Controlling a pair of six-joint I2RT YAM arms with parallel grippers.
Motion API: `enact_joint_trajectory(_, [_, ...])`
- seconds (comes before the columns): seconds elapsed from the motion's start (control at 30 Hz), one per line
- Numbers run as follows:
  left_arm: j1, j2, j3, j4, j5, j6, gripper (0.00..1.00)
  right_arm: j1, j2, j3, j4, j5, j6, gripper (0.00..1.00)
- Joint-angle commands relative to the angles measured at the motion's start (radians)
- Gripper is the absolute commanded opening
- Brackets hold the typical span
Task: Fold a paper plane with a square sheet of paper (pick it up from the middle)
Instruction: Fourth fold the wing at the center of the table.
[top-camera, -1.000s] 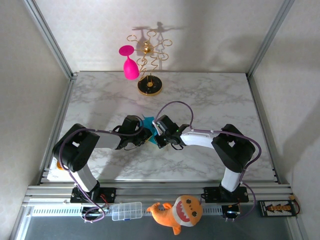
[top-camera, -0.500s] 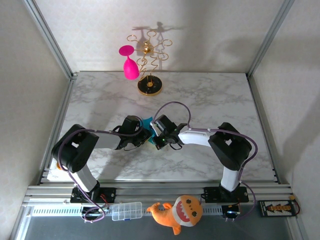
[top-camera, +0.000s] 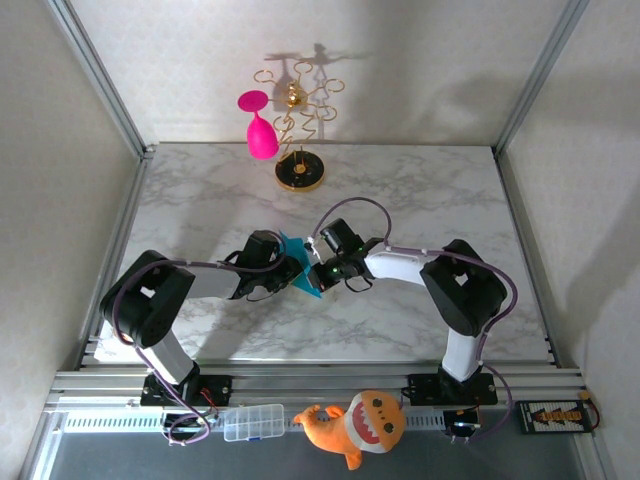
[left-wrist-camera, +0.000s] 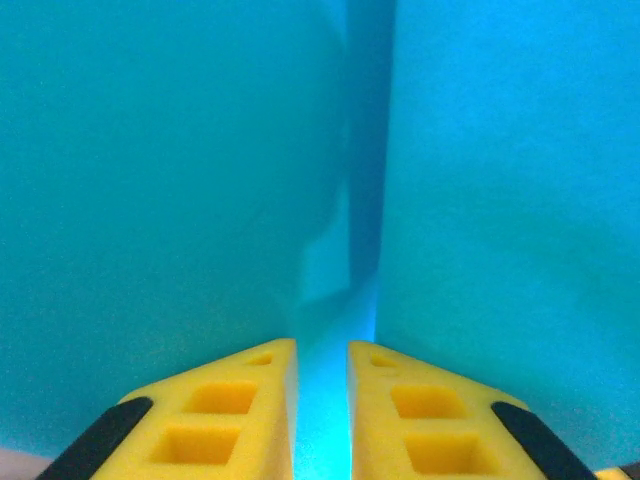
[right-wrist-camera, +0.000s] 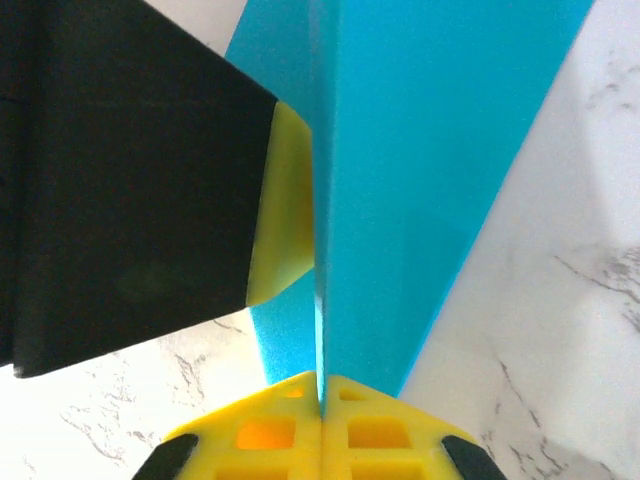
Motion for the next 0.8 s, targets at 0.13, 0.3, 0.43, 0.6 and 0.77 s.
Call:
enact_joint_trajectory(0.13, [-0.002,-0.036,-0.030,0.019,-0.025,0.035,0.19,-0.025,0.061,0.034,-0.008,-0.120,-0.026,0.04])
enact_joint_trajectory(0.3, [-0.002,-0.044,-0.037,0.019,-0.045,0.044,0.18,-0.036,0.080,0.043,-0.009,-0.149,-0.031,0.04])
enact_joint_trajectory(0.43, [-0.002,-0.055,-0.037,0.019,-0.046,0.048,0.18,-0.047,0.092,0.048,-0.013,-0.160,-0.029,0.04])
enact_joint_trajectory(0.6, [-0.006,-0.058,-0.022,0.060,-0.020,0.068,0.19,-0.064,0.083,0.032,0.002,-0.172,-0.006,0.04])
enact_joint_trajectory(0.77, [-0.017,-0.037,0.013,0.071,0.005,0.100,0.19,-0.103,0.035,-0.021,0.041,-0.174,0.047,0.04])
